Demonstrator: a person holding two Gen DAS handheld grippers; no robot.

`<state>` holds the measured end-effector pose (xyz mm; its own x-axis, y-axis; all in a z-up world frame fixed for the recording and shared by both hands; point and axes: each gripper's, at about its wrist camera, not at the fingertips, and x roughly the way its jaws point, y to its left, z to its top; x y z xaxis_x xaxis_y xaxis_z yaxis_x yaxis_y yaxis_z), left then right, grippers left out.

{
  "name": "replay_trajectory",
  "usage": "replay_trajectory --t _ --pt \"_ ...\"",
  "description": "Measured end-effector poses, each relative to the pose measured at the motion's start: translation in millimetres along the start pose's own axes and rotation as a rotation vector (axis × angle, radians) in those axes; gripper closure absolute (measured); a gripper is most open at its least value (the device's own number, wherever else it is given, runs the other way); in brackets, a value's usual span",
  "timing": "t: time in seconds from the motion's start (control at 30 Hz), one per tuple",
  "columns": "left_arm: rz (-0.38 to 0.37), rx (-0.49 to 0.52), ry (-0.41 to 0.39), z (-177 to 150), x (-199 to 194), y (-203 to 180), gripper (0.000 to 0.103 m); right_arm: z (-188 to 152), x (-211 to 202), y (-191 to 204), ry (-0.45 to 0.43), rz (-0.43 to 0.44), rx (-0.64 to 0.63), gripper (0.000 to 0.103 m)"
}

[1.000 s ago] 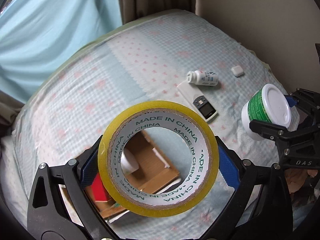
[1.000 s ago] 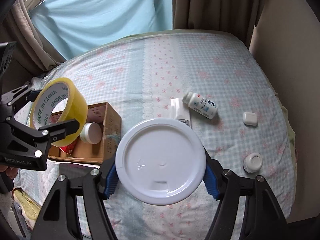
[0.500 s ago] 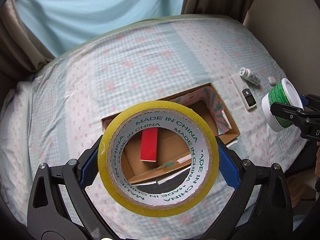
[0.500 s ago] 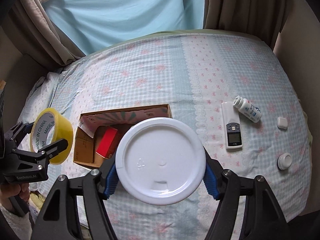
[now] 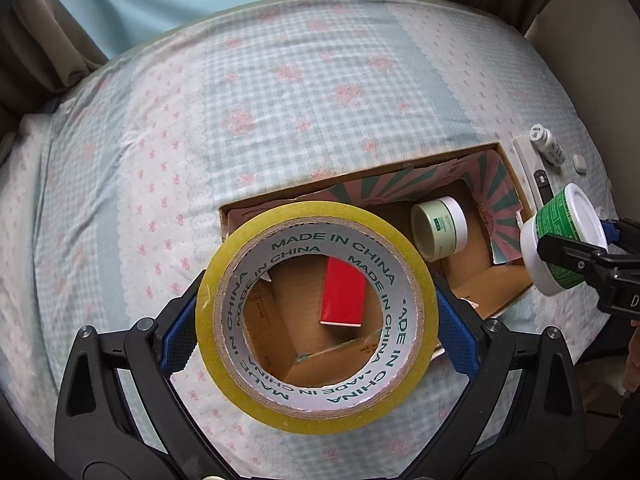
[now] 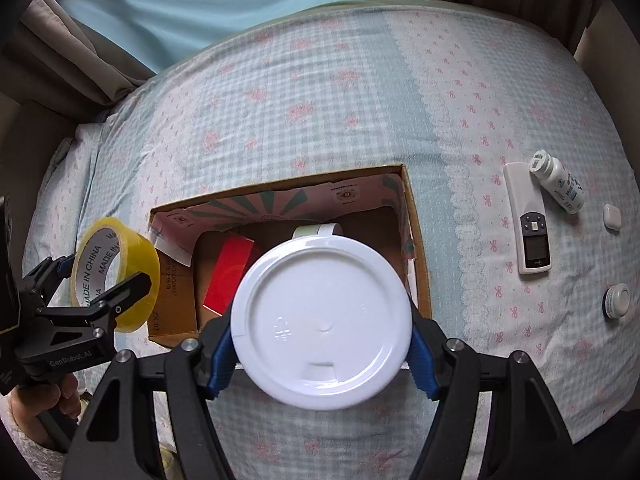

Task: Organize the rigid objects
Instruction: 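Carry the tape roll and white-lidded jar into the cardboard box and release, then withdraw both tools from the box toward the bottle and small container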

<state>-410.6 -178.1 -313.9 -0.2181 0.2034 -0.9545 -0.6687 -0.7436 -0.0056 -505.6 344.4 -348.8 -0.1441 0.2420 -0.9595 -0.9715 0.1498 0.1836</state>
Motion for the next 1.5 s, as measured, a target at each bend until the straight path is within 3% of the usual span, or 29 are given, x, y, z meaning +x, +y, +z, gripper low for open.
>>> replay_trajectory --t 0.3,0.5,0.77,0.87,0.97,1.23,1.5 --pt "-0.017 0.017 0.094 9 81 -11 0.005 3 72 0 0.128 -0.073 -0.103 0.037" --pt "-0.022 0.020 0.127 5 106 -12 0.005 3 93 -7 0.150 -0.081 -0.090 0.037" --pt "-0.012 0.067 0.079 8 98 -15 0.004 9 98 -13 0.177 -0.033 -0.046 0.036" --pt "-0.042 0.045 0.088 6 93 -11 0.000 9 92 -18 0.168 0.003 -0.016 0.000" --pt "-0.037 0.029 0.086 4 88 -5 0.000 7 78 -19 0.116 0.007 -0.062 0.000" --pt "-0.026 0.019 0.104 -2 81 3 0.000 -2 63 -16 0.099 -0.074 -0.157 0.000" --pt "-0.011 -0.010 0.096 -2 68 9 0.000 1 59 -5 0.101 -0.076 -0.144 0.000"
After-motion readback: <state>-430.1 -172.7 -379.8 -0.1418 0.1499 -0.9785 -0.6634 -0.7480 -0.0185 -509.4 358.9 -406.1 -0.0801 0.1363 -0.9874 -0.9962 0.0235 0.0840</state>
